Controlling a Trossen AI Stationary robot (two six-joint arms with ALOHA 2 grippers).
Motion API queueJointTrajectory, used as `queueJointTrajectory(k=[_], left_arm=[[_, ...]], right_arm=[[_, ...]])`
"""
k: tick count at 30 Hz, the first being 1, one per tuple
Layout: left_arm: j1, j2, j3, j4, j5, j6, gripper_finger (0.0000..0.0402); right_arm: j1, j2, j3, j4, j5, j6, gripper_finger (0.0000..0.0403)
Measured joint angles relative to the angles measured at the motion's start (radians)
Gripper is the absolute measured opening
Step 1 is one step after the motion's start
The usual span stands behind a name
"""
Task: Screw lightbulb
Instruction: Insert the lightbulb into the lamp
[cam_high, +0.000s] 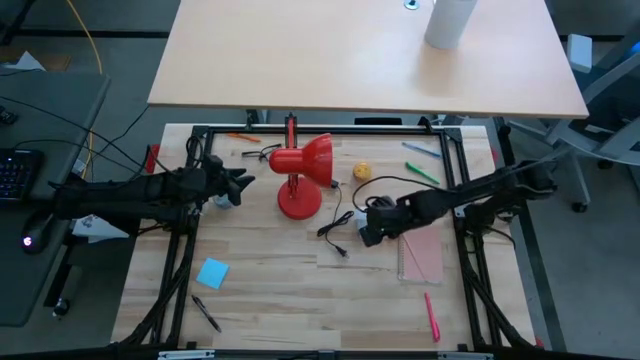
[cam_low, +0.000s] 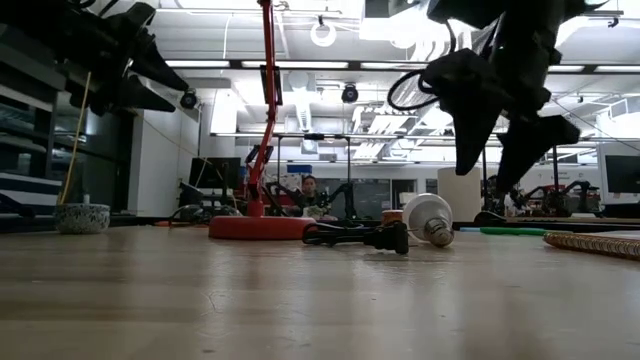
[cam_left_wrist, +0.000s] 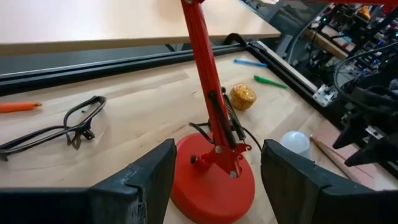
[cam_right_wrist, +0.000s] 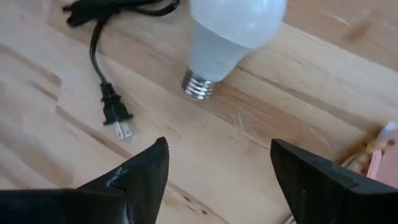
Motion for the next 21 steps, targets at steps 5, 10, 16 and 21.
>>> queueJointTrajectory(k=[5,10,16,21], left_arm=[[0.000,0.000,0.000,-0.024,0.000,0.005,0.0214],[0.000,0.000,0.000,-0.025,0.000,0.019,0.0214],[0.000,0.000,0.000,-0.025,0.000,0.018,0.0214],[0.000,0.000,0.000,-0.025,0.000,0.018,0.0214]], right_arm=[[0.054,0.000,0.000,-0.001,0.070,0.126,0.0272],[0.084,0.000,0.000,0.022,0.080,0.164,0.0272],[0.084,0.000,0.000,0.026,0.079,0.106,0.0272],[0.084,0.000,0.000,0.049,0.113,0.102,0.0272]])
